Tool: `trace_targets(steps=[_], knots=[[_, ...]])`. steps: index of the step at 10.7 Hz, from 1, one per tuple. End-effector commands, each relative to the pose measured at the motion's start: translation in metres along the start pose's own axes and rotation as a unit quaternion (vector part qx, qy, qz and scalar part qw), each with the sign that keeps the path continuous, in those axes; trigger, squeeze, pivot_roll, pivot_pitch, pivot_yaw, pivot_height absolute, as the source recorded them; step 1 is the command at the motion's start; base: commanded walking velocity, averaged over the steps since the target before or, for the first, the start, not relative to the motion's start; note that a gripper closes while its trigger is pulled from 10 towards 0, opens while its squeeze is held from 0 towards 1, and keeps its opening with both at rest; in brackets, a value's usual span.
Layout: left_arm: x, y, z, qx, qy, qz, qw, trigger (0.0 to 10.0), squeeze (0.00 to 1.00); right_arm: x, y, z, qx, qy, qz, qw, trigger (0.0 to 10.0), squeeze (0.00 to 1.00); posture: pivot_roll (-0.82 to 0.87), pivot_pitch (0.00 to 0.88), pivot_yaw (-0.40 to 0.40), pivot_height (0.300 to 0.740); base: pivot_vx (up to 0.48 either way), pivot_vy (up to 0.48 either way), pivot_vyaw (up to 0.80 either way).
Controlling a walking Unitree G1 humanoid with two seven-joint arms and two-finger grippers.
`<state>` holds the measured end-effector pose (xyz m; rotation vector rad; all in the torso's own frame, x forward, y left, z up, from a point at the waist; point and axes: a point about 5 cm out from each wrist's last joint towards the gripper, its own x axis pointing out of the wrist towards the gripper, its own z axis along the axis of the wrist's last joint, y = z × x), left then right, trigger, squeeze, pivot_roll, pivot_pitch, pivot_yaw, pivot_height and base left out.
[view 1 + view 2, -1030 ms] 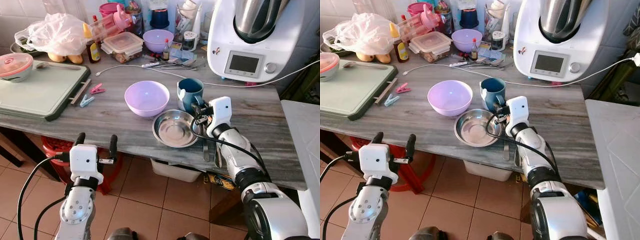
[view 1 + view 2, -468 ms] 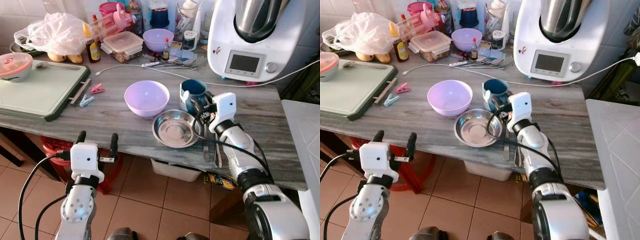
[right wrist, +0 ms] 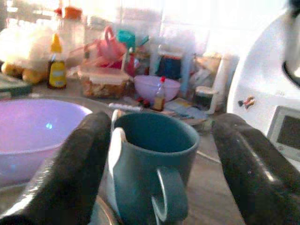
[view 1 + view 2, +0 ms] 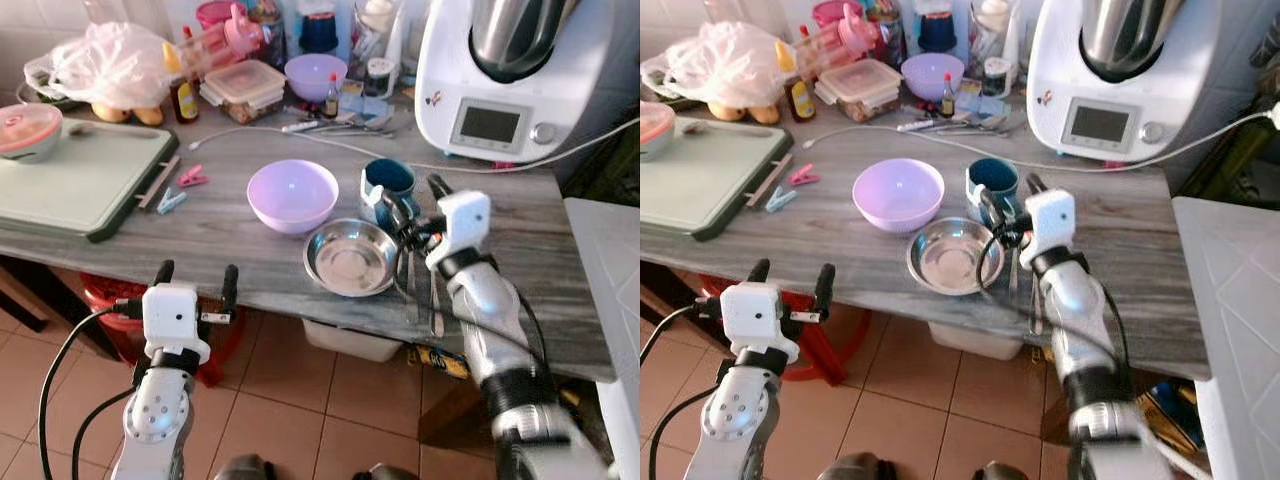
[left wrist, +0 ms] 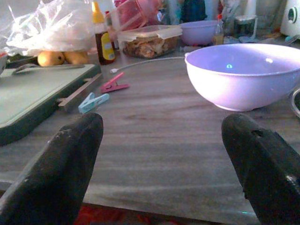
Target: Setting the table
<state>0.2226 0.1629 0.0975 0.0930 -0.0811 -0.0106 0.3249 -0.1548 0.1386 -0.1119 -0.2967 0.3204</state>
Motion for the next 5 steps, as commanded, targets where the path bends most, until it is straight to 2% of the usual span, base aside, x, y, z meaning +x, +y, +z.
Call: trace_targets(steps=[1,2,4,5], knots=[[-0.001,0.002,-0.005,0.004,0.018,0.012,1.0,10.0,0.0,-0.001,0.005,0.01,-0.001,-0.018,-0.011,1.0,10.0,1.0,0.07,0.05,0.014,0.74,0.0,0.0,0.0],[-0.001,0.003,-0.007,0.006,0.024,0.019,1.0,10.0,0.0,-0.009,0.011,0.014,0.019,-0.023,-0.03,0.999,10.0,1.0,0.08,0.041,0.011,0.74,0.0,0.0,0.0],[0.002,0.004,-0.012,0.001,0.033,0.029,0.999,10.0,0.0,-0.028,0.023,0.013,0.029,0.005,-0.026,0.999,10.0,1.0,0.08,0.03,0.007,0.74,0.0,0.0,0.0],[0.001,0.001,-0.014,-0.001,0.039,0.024,0.999,10.0,0.0,-0.031,0.031,0.013,0.007,0.011,0.001,1.0,10.0,0.0,0.07,0.021,0.012,0.74,0.0,0.0,0.8]])
